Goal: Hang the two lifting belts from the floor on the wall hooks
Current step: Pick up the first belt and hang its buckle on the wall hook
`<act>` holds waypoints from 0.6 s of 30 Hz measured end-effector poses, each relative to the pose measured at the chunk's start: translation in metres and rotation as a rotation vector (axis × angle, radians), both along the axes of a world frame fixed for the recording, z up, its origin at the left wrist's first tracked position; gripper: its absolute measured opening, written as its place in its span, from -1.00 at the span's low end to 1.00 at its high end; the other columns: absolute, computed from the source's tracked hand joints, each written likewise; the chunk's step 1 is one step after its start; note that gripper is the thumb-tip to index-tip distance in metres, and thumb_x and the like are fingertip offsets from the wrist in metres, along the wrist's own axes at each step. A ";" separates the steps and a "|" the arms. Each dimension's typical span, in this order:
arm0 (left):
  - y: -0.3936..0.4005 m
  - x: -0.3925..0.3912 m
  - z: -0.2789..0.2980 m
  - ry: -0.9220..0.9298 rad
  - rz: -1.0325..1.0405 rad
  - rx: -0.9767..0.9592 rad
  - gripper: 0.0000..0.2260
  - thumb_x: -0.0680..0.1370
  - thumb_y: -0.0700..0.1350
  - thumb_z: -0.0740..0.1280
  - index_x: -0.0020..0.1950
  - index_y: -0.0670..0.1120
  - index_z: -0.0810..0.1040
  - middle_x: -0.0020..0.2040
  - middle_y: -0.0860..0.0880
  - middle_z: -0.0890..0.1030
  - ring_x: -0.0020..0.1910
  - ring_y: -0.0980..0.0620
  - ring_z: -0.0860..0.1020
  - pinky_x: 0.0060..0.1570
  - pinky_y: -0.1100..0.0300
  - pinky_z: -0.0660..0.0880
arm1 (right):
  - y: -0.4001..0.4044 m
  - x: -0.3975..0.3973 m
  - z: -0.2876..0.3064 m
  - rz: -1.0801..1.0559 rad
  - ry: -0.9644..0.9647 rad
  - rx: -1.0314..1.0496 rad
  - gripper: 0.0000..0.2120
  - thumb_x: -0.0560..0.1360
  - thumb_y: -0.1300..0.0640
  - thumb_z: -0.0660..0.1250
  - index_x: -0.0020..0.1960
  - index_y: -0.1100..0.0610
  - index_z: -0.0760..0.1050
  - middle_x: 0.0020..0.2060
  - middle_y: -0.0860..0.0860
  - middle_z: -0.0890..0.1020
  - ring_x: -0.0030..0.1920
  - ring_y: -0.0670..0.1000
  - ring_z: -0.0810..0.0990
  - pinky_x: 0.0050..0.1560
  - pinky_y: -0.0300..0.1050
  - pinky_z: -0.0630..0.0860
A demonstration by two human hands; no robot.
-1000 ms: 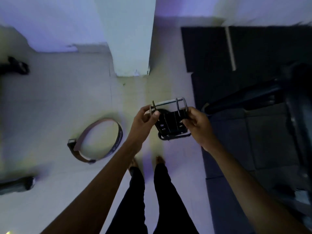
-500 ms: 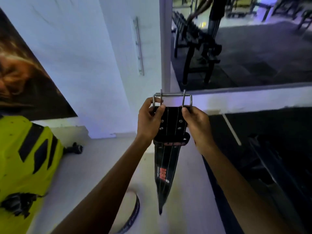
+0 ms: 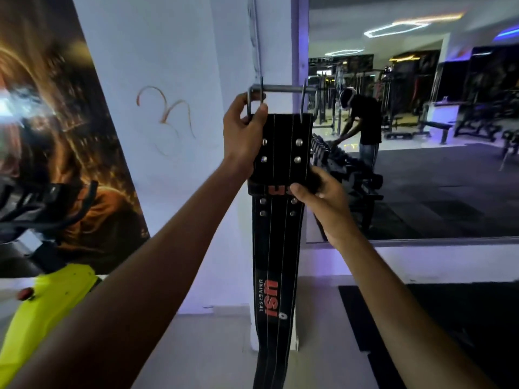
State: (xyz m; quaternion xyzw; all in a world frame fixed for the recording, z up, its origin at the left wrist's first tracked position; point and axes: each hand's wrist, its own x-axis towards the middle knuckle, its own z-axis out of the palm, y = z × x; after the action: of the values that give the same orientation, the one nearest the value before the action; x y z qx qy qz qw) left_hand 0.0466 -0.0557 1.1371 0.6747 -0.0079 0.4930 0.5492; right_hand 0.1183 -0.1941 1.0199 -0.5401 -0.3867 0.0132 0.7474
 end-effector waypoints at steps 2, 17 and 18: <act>0.005 -0.004 0.017 -0.029 0.001 -0.002 -0.88 0.64 -0.21 0.30 0.12 -0.03 0.57 -0.39 -0.01 0.46 -0.44 0.01 0.44 -0.37 0.16 0.40 | 0.007 -0.006 -0.003 -0.017 -0.002 0.020 -0.65 0.47 0.33 0.44 0.23 0.23 0.50 0.01 0.04 0.70 0.03 -0.09 0.68 0.05 -0.22 0.61; 0.036 -0.017 0.065 -0.069 -0.005 -0.138 -0.79 0.65 -0.17 0.29 0.27 -0.07 0.56 -0.29 -0.11 0.47 -0.33 -0.08 0.43 -0.40 0.18 0.40 | 0.026 -0.029 -0.057 -0.035 0.037 -0.270 -0.61 0.32 -0.13 0.58 -0.13 0.16 0.60 -0.31 0.02 0.72 -0.20 -0.03 0.72 -0.15 -0.26 0.56; 0.036 -0.016 0.065 -0.068 -0.003 -0.141 -0.79 0.65 -0.16 0.29 0.27 -0.07 0.56 -0.28 -0.12 0.48 -0.31 -0.09 0.45 -0.37 0.15 0.43 | 0.028 -0.028 -0.030 -0.029 0.028 -0.197 -0.82 0.41 0.06 0.54 -0.15 0.11 0.57 -0.35 -0.07 0.71 -0.24 -0.20 0.70 -0.15 -0.38 0.57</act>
State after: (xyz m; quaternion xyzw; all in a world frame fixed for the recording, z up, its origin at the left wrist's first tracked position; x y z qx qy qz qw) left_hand 0.0303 -0.0195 1.2020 0.6174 0.0072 0.5139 0.5956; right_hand 0.0898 -0.1665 0.9900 -0.6163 -0.3651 0.0482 0.6961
